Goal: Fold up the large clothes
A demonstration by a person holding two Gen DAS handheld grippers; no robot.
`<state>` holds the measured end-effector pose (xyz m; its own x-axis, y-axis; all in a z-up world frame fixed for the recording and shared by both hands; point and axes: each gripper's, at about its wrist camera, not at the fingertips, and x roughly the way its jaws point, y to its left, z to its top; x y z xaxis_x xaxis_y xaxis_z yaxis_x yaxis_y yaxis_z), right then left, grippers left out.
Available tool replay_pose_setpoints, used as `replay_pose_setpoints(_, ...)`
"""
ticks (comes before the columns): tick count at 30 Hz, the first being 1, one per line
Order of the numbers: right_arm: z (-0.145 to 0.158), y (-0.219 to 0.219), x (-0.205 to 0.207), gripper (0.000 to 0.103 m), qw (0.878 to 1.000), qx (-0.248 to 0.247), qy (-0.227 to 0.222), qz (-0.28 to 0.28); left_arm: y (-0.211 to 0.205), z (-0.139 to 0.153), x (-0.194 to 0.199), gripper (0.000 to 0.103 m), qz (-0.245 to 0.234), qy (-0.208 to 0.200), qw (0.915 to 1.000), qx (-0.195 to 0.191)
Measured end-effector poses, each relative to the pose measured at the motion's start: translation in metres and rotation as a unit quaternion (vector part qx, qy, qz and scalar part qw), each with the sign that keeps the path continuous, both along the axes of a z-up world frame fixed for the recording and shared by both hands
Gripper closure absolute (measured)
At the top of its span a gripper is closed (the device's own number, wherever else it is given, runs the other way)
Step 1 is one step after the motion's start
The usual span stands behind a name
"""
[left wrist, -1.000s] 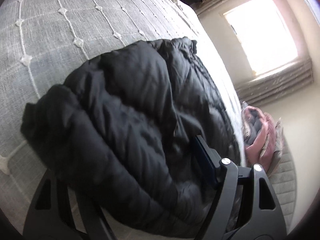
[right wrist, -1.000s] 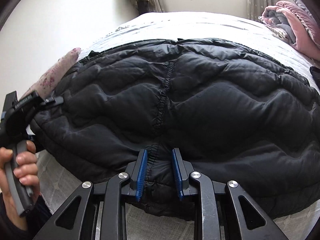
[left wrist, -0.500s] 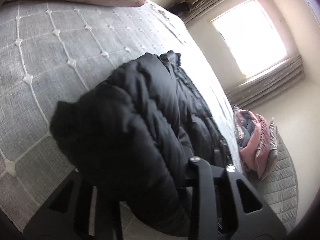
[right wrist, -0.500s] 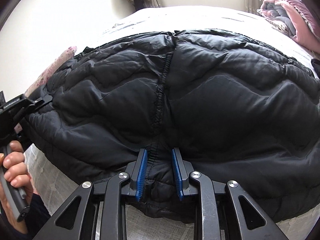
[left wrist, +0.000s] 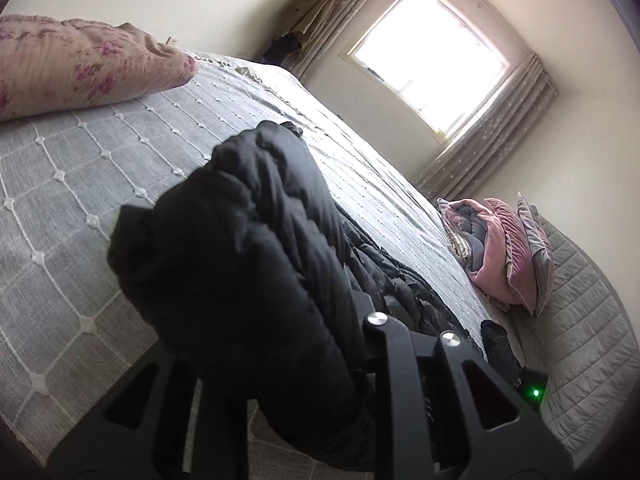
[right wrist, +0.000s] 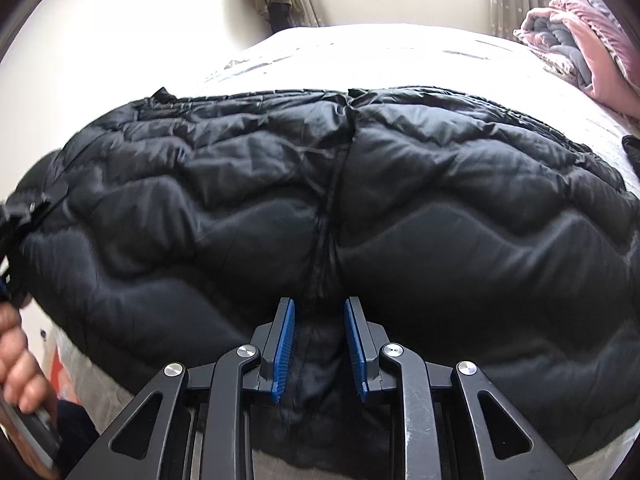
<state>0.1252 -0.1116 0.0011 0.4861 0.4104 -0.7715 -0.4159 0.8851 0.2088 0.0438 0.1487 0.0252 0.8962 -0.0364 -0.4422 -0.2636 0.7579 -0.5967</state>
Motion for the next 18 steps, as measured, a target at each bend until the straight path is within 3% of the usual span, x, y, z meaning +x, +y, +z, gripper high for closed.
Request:
replay_pose_setpoints(5, 0.006, 0.007, 0.033, 0.077, 1.000, 0.017, 0.010, -0.005, -0.004, 0.008, -0.001, 0.080, -0.019, -0.017, 0.9996, 0.013)
replay_pose_setpoints(12, 0.007, 0.007, 0.102, 0.077, 0.997, 0.051, 0.048, -0.039, -0.022, 0.020, -0.003, 0.081, -0.038, -0.042, 0.9959, 0.071)
replay_pose_setpoints(18, 0.002, 0.013, 0.154, 0.077, 0.992, 0.053, 0.089, -0.069, -0.043, 0.033, -0.005, 0.081, -0.071, -0.093, 0.9858, 0.121)
